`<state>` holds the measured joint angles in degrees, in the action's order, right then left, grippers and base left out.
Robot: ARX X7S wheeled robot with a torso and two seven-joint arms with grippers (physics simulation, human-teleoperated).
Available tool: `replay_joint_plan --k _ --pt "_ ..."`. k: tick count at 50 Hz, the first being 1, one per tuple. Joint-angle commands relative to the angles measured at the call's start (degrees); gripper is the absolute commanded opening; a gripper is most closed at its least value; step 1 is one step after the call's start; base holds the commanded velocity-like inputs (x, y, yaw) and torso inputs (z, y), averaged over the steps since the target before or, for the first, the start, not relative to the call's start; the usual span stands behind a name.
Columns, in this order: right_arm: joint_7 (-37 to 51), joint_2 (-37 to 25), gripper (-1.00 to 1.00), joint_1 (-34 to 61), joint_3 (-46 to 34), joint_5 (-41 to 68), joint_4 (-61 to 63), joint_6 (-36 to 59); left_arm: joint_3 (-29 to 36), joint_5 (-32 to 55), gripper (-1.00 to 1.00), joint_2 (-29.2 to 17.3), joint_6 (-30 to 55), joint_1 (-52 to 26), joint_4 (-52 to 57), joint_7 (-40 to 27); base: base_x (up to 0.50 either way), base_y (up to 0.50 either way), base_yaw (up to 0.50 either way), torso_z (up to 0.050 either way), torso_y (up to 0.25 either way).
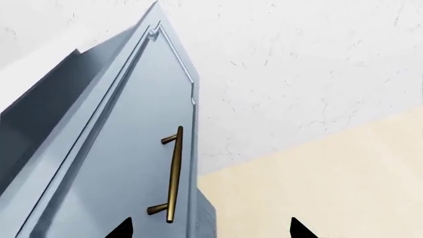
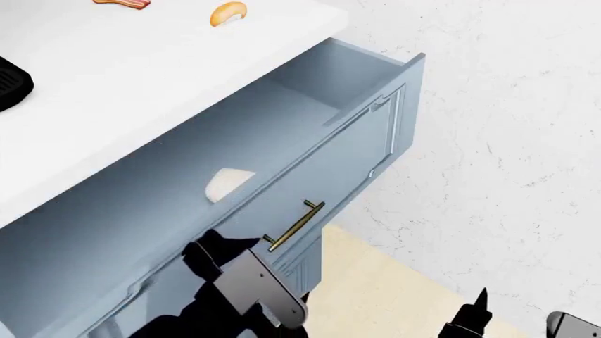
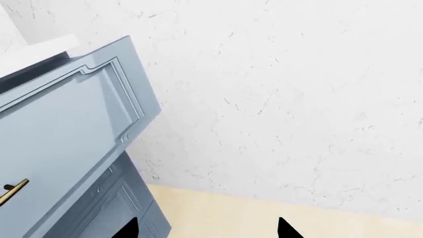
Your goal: Close the right drawer.
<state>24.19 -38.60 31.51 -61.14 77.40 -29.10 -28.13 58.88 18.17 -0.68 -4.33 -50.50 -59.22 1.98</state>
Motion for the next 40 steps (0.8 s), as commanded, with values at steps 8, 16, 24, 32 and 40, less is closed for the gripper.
replay_joint_plan --k 8,16,24,32,40 --pt "-0.2 0.1 1.00 0.0 0.3 0.0 0.1 0.3 2.2 5.2 1.00 0.0 -1.0 -0.9 -2.8 0.0 0.00 0.00 0.00 0.000 0.000" --pt "-0.2 0.2 1.00 -0.1 0.4 0.0 0.2 0.4 1.6 7.4 1.00 -0.1 -1.3 -0.8 -4.3 0.5 0.00 0.00 0.00 0.000 0.000" --pt "-0.3 0.5 1.00 -0.1 0.5 -0.1 -0.3 0.5 3.7 12.5 1.00 0.6 -2.8 -1.2 -8.1 1.3 0.00 0.00 0.00 0.000 0.000" --pt "-0.4 0.7 1.00 -0.1 0.5 -0.3 -0.7 0.7 6.7 18.1 1.00 0.6 -4.3 -2.1 -10.8 0.9 0.00 0.00 0.00 0.000 0.000" --pt "-0.1 0.7 1.00 -0.3 0.3 -0.7 -0.6 0.9 7.6 20.6 1.00 0.5 -5.7 -2.9 -13.2 0.8 0.00 0.00 0.00 0.000 0.000"
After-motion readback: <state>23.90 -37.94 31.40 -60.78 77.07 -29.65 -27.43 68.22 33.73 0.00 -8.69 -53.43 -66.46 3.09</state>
